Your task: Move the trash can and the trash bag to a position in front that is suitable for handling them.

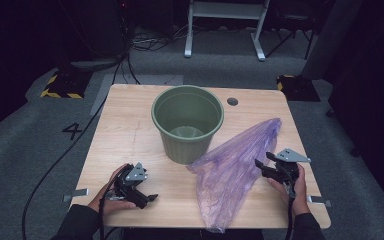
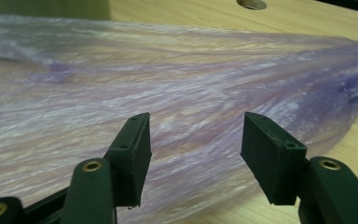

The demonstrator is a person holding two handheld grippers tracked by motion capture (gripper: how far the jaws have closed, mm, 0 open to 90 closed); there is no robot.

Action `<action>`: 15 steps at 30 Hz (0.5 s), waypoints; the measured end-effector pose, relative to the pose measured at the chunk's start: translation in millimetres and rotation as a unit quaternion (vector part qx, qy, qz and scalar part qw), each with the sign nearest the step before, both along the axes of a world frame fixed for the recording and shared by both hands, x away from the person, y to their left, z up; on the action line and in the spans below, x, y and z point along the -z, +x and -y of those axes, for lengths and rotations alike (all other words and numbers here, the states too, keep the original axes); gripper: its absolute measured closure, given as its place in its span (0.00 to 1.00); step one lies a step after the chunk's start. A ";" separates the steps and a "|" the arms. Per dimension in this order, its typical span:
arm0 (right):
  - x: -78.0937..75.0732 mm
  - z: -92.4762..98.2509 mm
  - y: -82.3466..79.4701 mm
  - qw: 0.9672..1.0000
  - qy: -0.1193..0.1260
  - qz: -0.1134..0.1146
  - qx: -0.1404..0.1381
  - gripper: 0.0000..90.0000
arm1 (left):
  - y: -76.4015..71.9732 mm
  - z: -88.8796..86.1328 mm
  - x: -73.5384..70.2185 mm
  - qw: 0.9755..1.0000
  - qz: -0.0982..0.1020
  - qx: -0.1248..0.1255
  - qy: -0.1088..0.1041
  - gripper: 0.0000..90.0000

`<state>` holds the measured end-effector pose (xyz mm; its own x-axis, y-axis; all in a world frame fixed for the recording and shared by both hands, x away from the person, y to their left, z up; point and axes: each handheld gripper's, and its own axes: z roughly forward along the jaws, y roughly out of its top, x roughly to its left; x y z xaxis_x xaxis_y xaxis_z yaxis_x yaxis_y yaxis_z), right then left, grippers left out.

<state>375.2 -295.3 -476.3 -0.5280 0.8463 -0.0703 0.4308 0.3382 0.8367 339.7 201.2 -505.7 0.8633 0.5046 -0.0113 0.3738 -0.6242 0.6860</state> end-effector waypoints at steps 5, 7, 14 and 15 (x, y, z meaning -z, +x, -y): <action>3.1 -4.9 1.0 1.000 -0.013 -0.013 -0.015 0.44 | 0.0 0.2 -0.1 1.000 0.000 -0.001 0.001 0.00; 6.1 -3.4 1.4 0.999 -0.006 -0.028 -0.028 0.42 | -0.3 1.2 0.1 1.000 0.001 -0.004 0.000 0.00; 15.5 -11.7 -6.5 0.995 -0.013 -0.056 -0.083 0.57 | -2.4 12.5 -0.9 1.000 0.005 -0.014 -0.003 0.04; 17.1 -14.1 -6.5 0.994 -0.016 -0.060 -0.089 0.60 | -2.6 14.6 -1.2 1.000 0.005 -0.016 -0.006 0.06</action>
